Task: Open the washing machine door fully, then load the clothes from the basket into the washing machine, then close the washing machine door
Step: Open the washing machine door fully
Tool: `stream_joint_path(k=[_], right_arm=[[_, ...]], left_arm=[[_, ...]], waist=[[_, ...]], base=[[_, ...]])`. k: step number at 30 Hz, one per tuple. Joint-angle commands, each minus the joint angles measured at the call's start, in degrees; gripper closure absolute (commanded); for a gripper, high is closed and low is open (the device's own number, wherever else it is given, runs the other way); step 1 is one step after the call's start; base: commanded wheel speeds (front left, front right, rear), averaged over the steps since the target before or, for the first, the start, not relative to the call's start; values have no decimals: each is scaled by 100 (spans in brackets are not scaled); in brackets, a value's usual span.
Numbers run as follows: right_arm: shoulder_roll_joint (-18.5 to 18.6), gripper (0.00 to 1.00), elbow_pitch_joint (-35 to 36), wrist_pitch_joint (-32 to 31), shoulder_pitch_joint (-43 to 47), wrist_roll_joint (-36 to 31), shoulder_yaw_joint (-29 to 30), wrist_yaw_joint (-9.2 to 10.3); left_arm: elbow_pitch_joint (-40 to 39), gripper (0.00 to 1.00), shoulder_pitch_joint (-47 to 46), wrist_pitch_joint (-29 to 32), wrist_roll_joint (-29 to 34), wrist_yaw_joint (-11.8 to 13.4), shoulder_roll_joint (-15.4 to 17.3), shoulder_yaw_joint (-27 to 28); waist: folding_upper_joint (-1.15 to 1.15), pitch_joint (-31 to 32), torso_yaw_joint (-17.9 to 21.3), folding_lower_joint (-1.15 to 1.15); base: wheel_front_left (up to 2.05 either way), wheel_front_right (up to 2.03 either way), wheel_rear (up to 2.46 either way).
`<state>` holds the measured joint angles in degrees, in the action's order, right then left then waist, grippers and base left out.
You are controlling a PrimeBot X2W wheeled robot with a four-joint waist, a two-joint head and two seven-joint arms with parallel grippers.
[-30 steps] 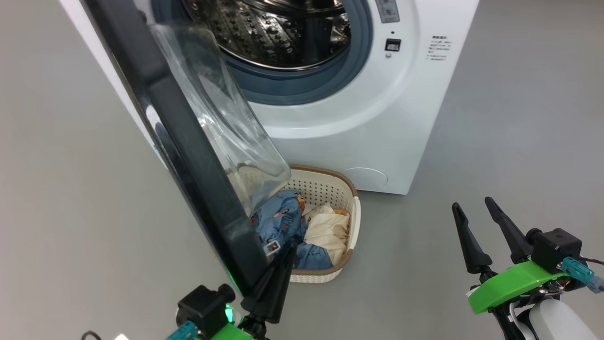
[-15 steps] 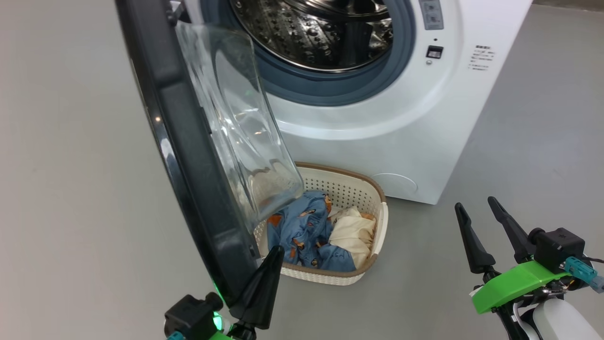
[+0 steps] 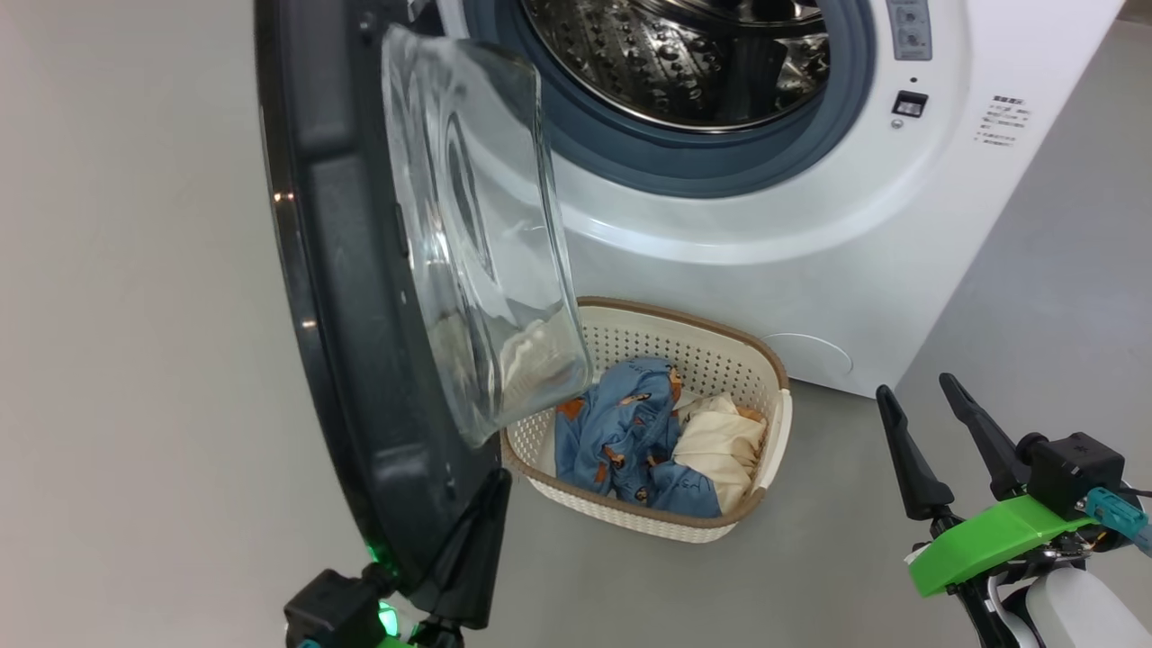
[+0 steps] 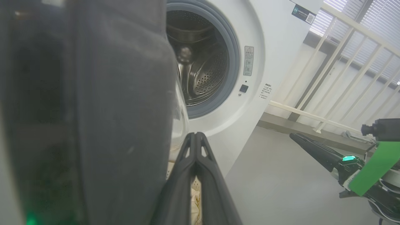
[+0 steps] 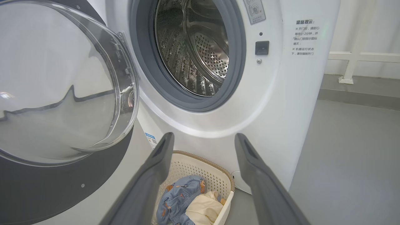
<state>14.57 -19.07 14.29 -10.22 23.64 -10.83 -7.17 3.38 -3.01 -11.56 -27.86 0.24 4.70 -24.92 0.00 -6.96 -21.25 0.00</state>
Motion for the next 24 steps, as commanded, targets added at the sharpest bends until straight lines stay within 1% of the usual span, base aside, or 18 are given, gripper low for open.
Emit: stream_joint_path(k=[1, 14, 24], right_arm=[[95, 0, 137, 71, -85, -48, -75, -32], [135, 0, 133, 71, -100, -57, -91, -32], [124, 0, 93, 71, -110, -40, -126, -32]], left_arm=[[-171, 100, -38, -70, -57, 124, 132, 337], [-246, 100, 126, -137, -135, 452, 319, 761], [-183, 100, 115, -195, -194, 658, 513, 1179]], waist=[[0, -15, -67, 0], [0, -38, -262, 0], [0, 3, -255, 0]], base=[[0, 0, 0], [0, 0, 0], [0, 0, 0]])
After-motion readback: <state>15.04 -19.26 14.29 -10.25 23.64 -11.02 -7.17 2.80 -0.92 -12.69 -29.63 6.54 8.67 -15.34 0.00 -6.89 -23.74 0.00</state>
